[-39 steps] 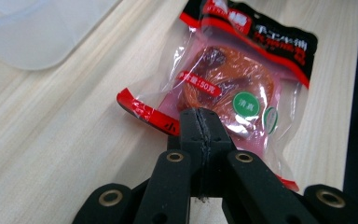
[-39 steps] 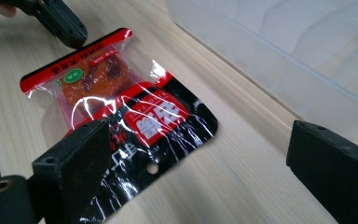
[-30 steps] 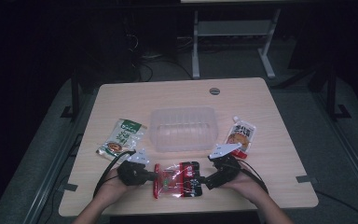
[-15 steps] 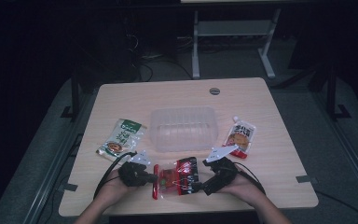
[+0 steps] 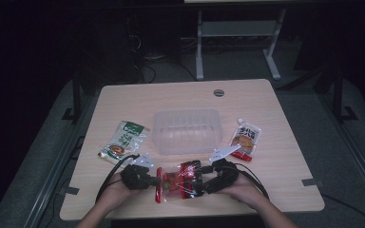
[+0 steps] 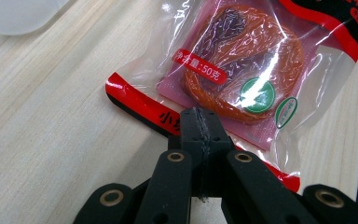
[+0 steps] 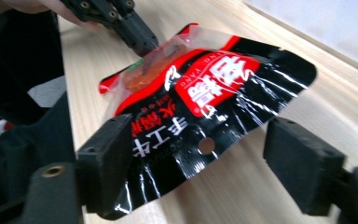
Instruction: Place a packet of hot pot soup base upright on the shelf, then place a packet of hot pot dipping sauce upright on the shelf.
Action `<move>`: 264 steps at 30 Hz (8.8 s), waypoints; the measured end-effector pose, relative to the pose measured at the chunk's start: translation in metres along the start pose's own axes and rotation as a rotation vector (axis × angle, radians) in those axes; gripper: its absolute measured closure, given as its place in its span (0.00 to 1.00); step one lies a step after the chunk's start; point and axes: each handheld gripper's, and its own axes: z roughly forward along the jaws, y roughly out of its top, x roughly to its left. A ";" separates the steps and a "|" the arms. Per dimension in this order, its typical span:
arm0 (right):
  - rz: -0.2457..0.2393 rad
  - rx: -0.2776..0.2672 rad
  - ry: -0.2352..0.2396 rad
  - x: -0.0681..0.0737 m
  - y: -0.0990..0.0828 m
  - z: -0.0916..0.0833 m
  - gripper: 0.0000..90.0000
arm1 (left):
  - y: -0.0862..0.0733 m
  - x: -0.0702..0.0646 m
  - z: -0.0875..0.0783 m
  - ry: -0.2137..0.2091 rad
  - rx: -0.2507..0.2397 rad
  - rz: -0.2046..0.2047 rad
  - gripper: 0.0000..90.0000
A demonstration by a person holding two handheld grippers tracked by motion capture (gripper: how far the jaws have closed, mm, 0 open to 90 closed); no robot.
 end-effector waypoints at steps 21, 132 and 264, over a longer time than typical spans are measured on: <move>-0.077 -0.021 0.122 0.009 0.014 0.006 0.98 | 0.001 -0.002 0.001 0.009 -0.006 -0.008 1.00; -0.105 -0.420 -0.055 -0.051 0.084 -0.132 1.00 | -0.024 0.007 -0.040 0.019 -0.134 0.043 0.39; 0.009 0.147 -0.533 -0.152 -0.001 -0.085 1.00 | -0.028 0.006 -0.029 0.009 -0.079 0.026 0.40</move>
